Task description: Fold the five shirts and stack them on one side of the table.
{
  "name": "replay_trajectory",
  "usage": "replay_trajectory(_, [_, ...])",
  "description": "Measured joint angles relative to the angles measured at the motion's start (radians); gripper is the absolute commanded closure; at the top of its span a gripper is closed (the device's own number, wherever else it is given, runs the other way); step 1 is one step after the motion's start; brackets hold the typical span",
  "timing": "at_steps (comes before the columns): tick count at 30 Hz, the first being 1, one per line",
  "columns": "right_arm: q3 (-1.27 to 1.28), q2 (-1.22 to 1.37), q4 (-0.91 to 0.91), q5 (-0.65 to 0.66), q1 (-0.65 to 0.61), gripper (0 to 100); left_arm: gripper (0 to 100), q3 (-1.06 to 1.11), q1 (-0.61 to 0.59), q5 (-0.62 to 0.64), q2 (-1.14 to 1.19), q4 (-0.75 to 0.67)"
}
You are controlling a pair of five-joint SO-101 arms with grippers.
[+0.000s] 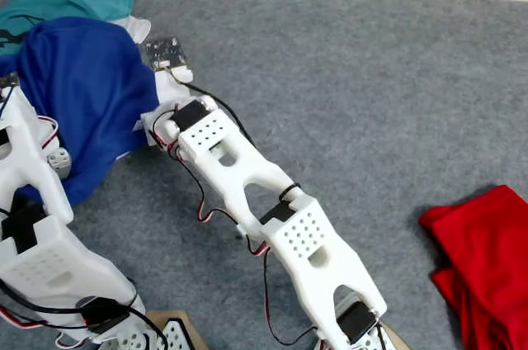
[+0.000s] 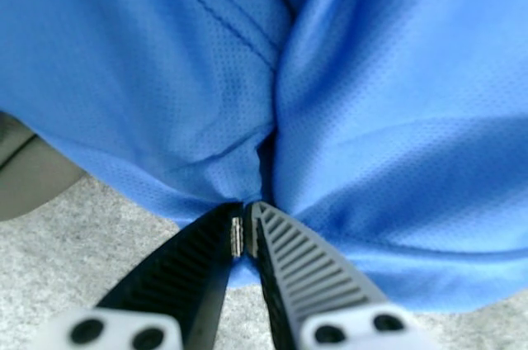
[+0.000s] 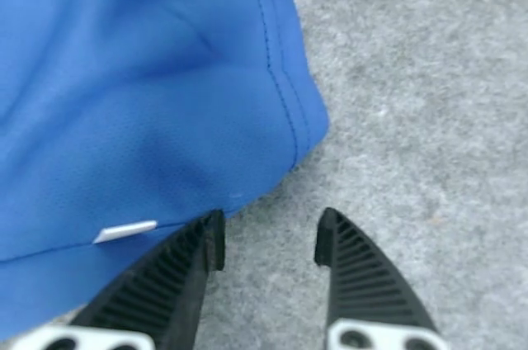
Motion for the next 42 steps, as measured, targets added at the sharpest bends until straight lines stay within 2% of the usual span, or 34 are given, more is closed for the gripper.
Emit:
replay_trajectory(11, [-0.008,0.068,-0.13,0.0,-0.002,80.3,99,0.006,-0.029,0.0,0.0,-0.018])
replay_trajectory(17, [-0.123,0.17,-0.144,0.0,-0.002,80.5,99,0.006,-0.04,0.0,0.0,-0.034])
replay_trajectory(24, [-0.302,0.298,-0.144,0.0,0.018,98.5,99,0.006,-0.041,0.0,0.0,-0.037])
replay_trajectory(27, [-0.371,0.344,-0.14,0.037,0.04,99.2,99,0.006,-0.041,0.0,0.0,-0.037])
replay_trajectory(30, [-0.439,0.361,-0.054,0.117,0.061,99.2,99,0.006,-0.041,0.0,0.0,-0.037])
replay_trajectory(35, [-0.6,0.361,0.25,0.196,0.14,99.2,99,0.006,-0.032,0.0,0.0,-0.037])
replay_trajectory(42, [-0.865,0.407,0.661,0.21,0.319,99.2,99,0.006,0.109,0.002,0.0,-0.037])
